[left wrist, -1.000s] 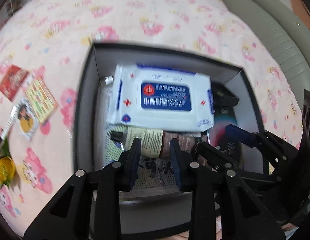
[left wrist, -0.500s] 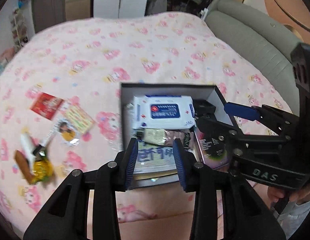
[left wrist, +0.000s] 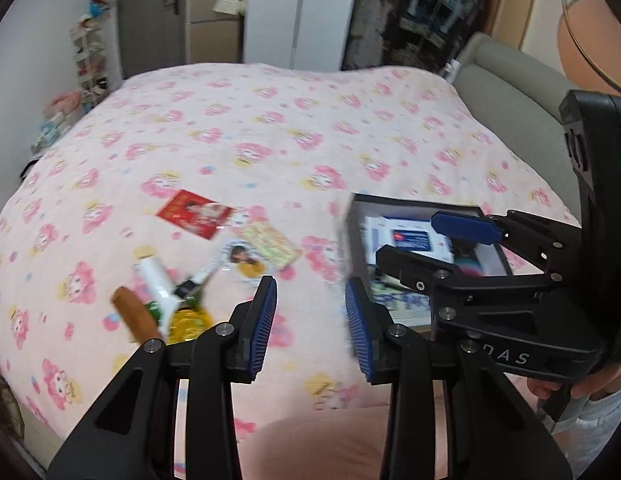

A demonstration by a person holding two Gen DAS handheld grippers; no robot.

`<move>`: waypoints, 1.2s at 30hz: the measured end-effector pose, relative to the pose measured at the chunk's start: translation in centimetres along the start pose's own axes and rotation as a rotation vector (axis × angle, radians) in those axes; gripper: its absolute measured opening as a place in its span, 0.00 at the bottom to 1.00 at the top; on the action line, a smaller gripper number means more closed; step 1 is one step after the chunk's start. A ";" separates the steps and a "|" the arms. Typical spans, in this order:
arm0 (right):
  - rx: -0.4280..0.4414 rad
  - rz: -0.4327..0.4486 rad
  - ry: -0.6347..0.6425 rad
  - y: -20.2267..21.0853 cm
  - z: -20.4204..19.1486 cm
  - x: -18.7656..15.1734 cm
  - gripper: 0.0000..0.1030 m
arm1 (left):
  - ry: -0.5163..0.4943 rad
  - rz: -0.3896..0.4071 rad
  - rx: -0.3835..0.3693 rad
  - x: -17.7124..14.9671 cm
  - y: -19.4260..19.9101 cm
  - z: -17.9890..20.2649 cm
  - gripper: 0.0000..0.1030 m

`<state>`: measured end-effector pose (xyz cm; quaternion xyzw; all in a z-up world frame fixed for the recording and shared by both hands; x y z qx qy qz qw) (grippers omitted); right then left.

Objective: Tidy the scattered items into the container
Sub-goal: 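Move both tools to the yellow-green corn snack bag by the comb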

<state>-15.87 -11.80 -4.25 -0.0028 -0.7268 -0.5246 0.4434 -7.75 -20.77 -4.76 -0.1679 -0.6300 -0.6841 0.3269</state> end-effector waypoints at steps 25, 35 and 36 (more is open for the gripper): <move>0.195 -0.354 0.137 -19.1 -10.5 -4.5 0.60 | 0.468 -0.197 -0.025 -10.6 -12.5 -17.5 0.33; 0.221 -0.483 0.127 -23.9 -11.8 -7.0 0.60 | 0.551 -0.237 -0.053 -11.6 -16.3 -19.1 0.32; 0.219 -0.490 0.126 -24.3 -11.8 -7.2 0.60 | 0.556 -0.240 -0.053 -11.6 -16.5 -19.3 0.33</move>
Point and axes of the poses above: each gripper's, at about its wrist camera, not at the fingertips, and y roughly against the way its jaws point, z to its right, x to its top, the point moved 10 cm from there along -y, roughly the way its jaws point, and after that the axes turned 1 degree about -x, right-handed, at the moved point
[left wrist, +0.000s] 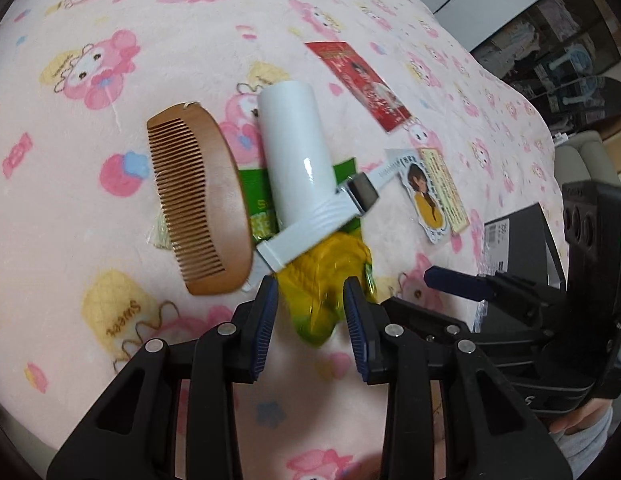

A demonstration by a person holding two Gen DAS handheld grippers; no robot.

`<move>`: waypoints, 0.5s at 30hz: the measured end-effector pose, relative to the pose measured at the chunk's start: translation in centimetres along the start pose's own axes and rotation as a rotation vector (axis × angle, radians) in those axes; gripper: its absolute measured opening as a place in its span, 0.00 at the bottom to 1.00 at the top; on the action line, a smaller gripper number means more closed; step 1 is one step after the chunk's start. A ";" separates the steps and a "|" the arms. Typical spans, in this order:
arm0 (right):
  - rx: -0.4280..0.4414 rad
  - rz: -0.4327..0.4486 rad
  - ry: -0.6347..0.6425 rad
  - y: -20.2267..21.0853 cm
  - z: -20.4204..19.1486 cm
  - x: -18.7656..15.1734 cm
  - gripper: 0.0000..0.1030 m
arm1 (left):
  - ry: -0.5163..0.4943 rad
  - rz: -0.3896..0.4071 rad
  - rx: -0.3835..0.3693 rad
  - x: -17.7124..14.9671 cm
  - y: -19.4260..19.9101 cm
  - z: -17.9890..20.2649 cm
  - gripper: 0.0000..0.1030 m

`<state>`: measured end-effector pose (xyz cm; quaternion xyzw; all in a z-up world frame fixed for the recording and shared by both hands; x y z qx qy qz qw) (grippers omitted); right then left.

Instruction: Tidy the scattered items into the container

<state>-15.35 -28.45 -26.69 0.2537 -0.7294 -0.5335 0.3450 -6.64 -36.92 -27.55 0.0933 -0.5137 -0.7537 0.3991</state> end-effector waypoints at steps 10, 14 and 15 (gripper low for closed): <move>0.020 -0.043 -0.034 -2.5 1.1 -0.5 0.60 | 0.012 -0.026 0.000 -0.4 -1.3 -0.7 0.33; 0.039 -0.034 -0.053 -1.9 1.2 -0.7 0.60 | 0.043 -0.027 -0.032 -0.5 -1.0 -1.2 0.32; 0.050 -0.028 -0.059 -1.6 1.2 -0.7 0.60 | 0.053 -0.026 -0.039 -0.5 -0.9 -1.4 0.34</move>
Point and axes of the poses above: each gripper's, at about its wrist camera, not at the fingertips, and y roughly against the way its jaws point, z to its right, x to its top, the point moved 10 cm from there along -y, roughly the way its jaws point, and after that the axes turned 1 degree about -x, right-handed, at the moved point
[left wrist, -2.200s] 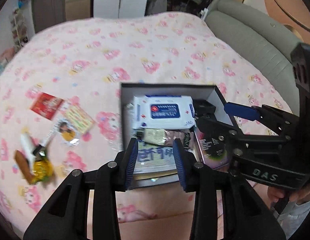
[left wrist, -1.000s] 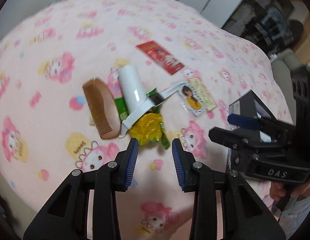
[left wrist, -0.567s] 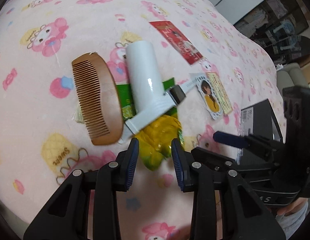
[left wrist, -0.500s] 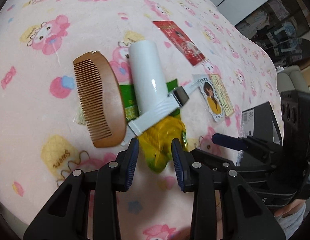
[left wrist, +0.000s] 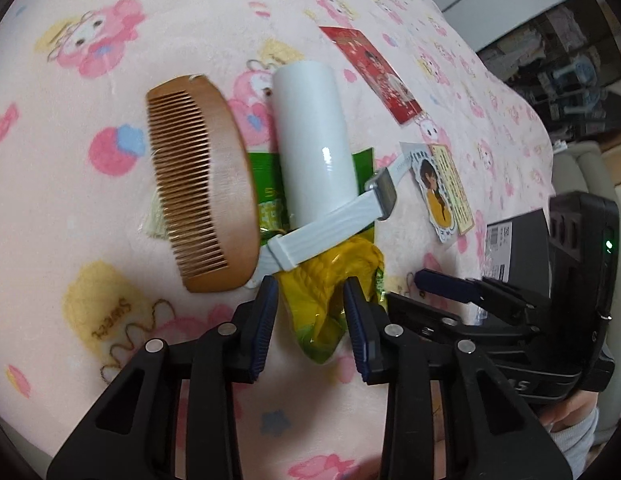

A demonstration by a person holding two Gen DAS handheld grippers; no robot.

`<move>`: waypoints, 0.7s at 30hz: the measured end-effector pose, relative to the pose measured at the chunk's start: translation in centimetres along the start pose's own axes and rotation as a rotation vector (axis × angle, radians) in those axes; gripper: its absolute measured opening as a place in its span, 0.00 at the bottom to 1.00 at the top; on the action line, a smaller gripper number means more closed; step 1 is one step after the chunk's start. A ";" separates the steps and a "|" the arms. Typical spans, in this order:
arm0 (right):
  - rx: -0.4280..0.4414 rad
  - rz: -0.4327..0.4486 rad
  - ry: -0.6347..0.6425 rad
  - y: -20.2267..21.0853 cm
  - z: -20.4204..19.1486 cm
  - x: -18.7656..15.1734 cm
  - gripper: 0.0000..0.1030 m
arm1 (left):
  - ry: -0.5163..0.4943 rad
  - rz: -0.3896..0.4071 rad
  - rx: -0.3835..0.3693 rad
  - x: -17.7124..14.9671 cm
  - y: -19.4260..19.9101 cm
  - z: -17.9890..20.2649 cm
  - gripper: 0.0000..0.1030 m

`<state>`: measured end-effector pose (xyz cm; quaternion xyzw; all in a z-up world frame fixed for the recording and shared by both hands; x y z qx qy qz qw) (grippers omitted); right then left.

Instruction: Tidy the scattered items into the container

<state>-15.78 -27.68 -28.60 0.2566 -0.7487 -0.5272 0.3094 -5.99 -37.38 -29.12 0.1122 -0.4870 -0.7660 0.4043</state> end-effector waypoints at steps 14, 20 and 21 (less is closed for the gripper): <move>0.025 -0.004 0.105 0.8 -2.9 -0.6 0.69 | -0.039 -0.002 -0.026 -0.3 0.0 0.7 0.25; 0.063 -0.044 0.074 -0.4 -2.3 -1.4 0.56 | -0.082 -0.014 -0.069 -0.9 0.7 1.7 0.21; 0.084 -0.032 0.070 -0.1 -2.4 -1.4 0.46 | -0.089 -0.013 -0.078 -1.0 0.9 1.9 0.20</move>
Point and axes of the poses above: each gripper's, at about its wrist camera, not at the fingertips, and y roughly against the way its jaws point, z to its right, x to its top, the point moved 10 cm from there along -y, roughly the way its jaws point, and after that the axes turned 1 degree about -x, right-handed, at the moved point
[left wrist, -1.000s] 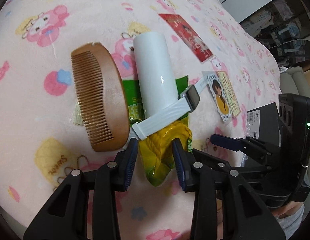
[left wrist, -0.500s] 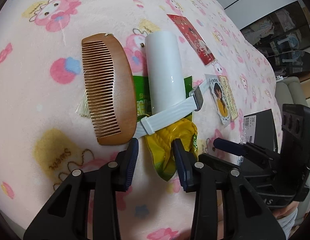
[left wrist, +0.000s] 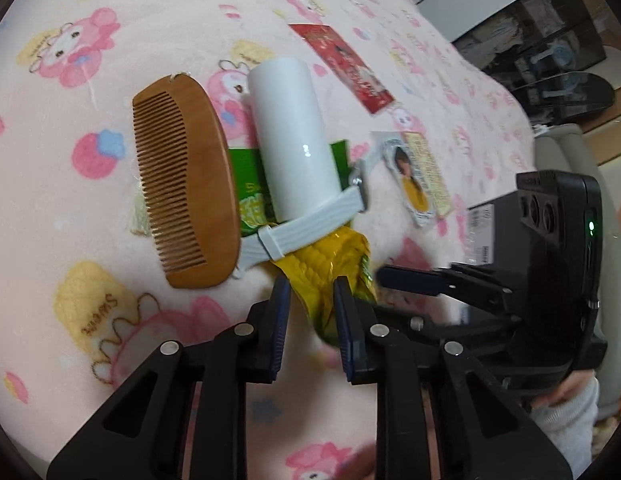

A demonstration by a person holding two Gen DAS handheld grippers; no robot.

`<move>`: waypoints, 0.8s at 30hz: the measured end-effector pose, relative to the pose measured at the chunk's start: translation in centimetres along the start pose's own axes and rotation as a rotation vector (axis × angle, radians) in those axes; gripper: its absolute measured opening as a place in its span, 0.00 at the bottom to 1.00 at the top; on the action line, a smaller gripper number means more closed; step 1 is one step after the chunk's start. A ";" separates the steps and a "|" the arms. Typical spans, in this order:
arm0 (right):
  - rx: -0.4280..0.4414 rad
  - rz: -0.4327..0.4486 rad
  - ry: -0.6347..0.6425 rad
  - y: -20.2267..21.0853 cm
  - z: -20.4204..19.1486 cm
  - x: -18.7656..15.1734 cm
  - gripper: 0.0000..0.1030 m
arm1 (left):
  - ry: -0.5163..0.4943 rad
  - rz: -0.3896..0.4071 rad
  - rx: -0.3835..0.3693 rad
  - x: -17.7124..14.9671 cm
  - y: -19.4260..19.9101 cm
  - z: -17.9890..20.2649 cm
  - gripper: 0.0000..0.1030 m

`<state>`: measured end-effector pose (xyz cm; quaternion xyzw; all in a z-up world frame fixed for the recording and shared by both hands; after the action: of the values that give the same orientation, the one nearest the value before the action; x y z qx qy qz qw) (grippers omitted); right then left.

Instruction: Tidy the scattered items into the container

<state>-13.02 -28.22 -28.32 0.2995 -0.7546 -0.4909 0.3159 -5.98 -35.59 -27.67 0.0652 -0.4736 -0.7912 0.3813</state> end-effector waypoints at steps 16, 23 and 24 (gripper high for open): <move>0.062 0.004 0.074 -0.3 -2.2 -1.0 0.24 | -0.013 -0.038 0.016 -0.3 -1.2 0.6 0.21; -0.097 -0.012 0.195 5.6 -2.0 -4.4 0.24 | -0.155 -0.082 0.017 -2.2 -0.6 3.6 0.12; -0.118 -0.009 0.199 6.5 -1.0 -4.9 0.25 | -0.158 -0.077 0.025 -2.1 -0.4 3.5 0.12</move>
<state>-10.12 -22.86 -22.84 0.3310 -0.6880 -0.5038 0.4041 -6.37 -31.65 -26.66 0.0255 -0.5090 -0.8021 0.3113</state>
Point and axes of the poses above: each gripper's, at about its wrist camera, not at the fingertips, and y roughly against the way its jaws point, z to its right, x to its top, the point moved 10 cm from there along -y, roughly the way its jaws point, and after that the axes turned 1 degree about -x, right-handed, at the moved point
